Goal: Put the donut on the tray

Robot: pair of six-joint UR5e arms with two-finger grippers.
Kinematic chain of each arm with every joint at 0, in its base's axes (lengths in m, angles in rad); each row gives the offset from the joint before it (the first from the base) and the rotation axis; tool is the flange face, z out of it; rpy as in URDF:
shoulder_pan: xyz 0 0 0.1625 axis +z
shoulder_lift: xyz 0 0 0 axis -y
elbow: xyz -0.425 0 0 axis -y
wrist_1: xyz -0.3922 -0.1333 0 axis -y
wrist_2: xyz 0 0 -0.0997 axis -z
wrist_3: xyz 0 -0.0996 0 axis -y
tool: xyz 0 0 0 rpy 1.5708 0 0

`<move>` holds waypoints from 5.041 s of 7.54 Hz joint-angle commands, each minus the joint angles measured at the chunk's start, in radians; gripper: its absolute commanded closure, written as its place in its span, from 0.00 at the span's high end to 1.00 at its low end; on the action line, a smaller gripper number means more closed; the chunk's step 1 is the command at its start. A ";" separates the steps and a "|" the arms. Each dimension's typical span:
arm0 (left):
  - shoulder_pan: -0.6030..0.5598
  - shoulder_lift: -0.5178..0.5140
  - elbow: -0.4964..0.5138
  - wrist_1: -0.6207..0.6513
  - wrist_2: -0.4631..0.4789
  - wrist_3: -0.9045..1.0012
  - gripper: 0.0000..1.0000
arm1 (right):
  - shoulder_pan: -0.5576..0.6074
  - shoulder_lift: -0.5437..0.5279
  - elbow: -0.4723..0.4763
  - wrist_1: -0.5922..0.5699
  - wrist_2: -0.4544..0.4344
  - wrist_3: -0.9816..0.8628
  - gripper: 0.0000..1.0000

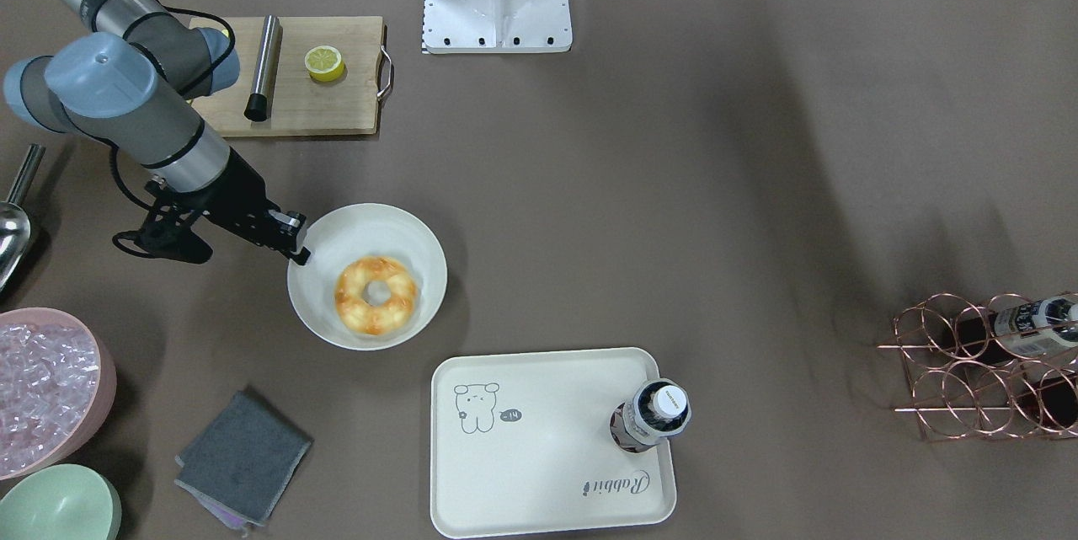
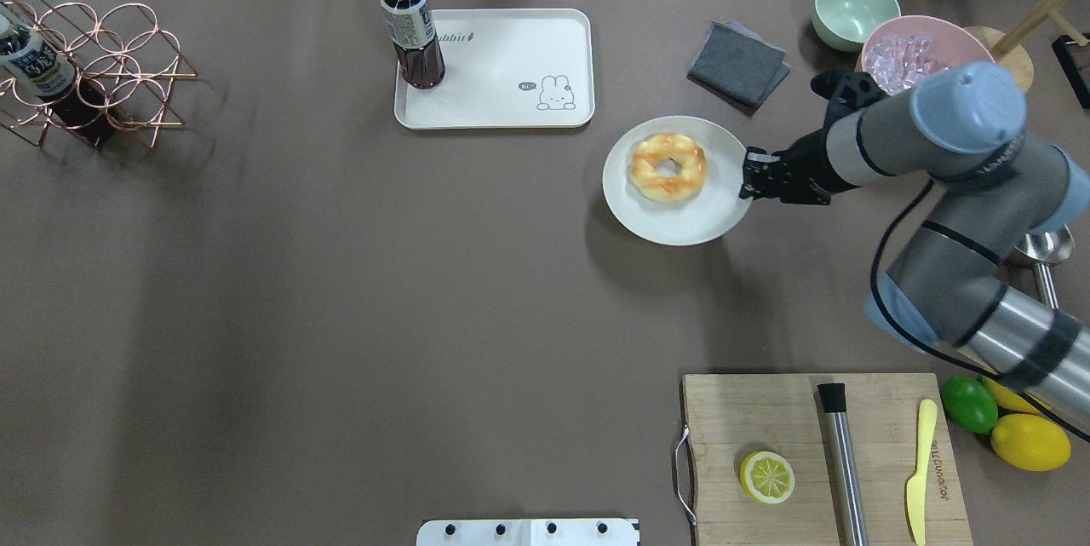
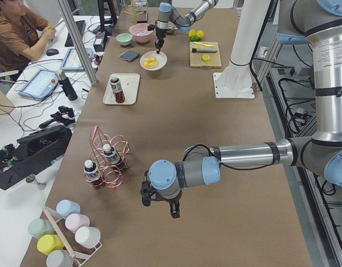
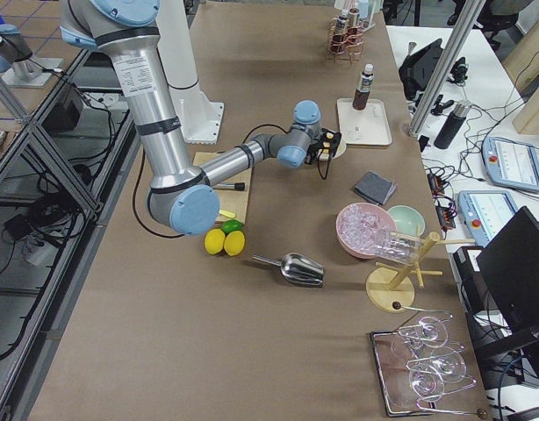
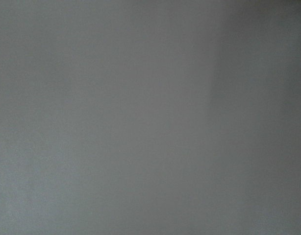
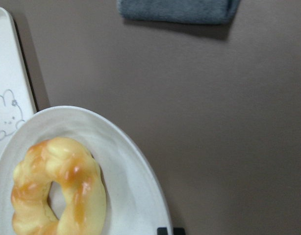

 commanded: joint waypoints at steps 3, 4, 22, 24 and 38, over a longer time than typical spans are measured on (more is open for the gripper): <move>0.000 -0.003 0.001 0.000 0.002 0.000 0.98 | -0.014 0.395 -0.354 0.001 -0.104 0.264 0.00; 0.000 -0.003 -0.001 0.000 0.001 0.000 0.98 | -0.032 0.450 -0.413 0.003 -0.148 0.311 0.00; 0.000 0.011 -0.002 -0.001 -0.001 0.000 0.98 | 0.081 0.431 -0.278 -0.289 -0.016 0.112 1.00; 0.000 0.012 -0.013 0.000 -0.002 -0.002 0.98 | 0.173 0.284 -0.120 -0.387 0.076 -0.100 1.00; 0.006 0.011 -0.019 -0.005 -0.001 0.003 0.98 | 0.778 -0.356 -0.122 -0.393 0.331 -1.330 1.00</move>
